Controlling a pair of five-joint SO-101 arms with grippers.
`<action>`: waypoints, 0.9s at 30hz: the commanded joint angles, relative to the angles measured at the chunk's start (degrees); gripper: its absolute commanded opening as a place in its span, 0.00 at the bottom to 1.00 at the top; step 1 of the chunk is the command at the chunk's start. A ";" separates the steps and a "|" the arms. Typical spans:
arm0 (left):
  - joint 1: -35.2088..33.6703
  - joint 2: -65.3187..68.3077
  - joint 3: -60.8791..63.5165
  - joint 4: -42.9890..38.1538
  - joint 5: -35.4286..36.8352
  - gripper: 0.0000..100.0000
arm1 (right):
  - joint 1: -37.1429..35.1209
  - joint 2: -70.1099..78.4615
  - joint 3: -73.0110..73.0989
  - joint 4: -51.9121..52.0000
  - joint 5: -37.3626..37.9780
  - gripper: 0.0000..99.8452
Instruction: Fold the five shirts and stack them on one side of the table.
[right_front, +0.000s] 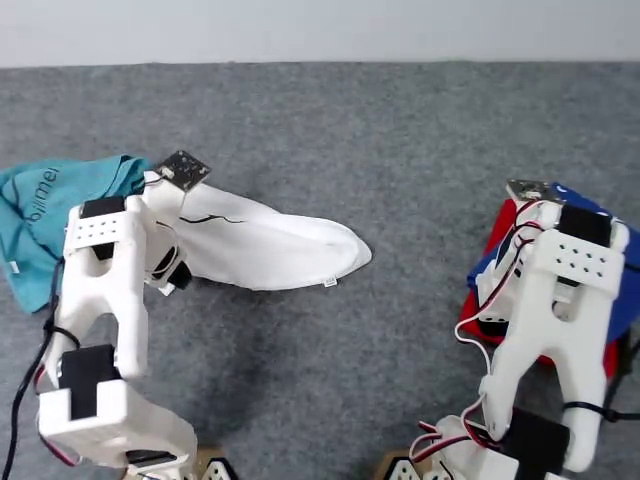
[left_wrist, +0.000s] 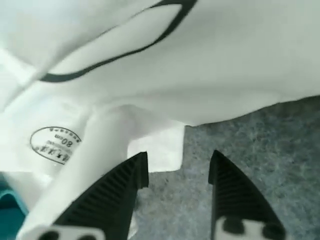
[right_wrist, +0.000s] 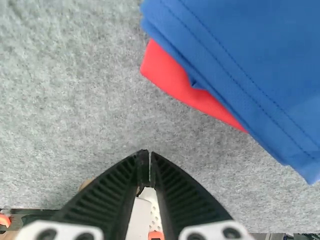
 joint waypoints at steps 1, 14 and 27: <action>-0.88 3.52 -3.21 -0.97 -0.53 0.21 | -0.40 -2.33 -0.26 1.63 -0.26 0.01; -1.93 15.56 -12.88 1.41 -0.79 0.15 | -0.48 -2.33 -0.26 1.98 -0.26 0.01; -0.18 1.67 -12.79 15.38 -2.02 0.01 | -9.63 -2.15 -0.53 1.45 -0.44 0.01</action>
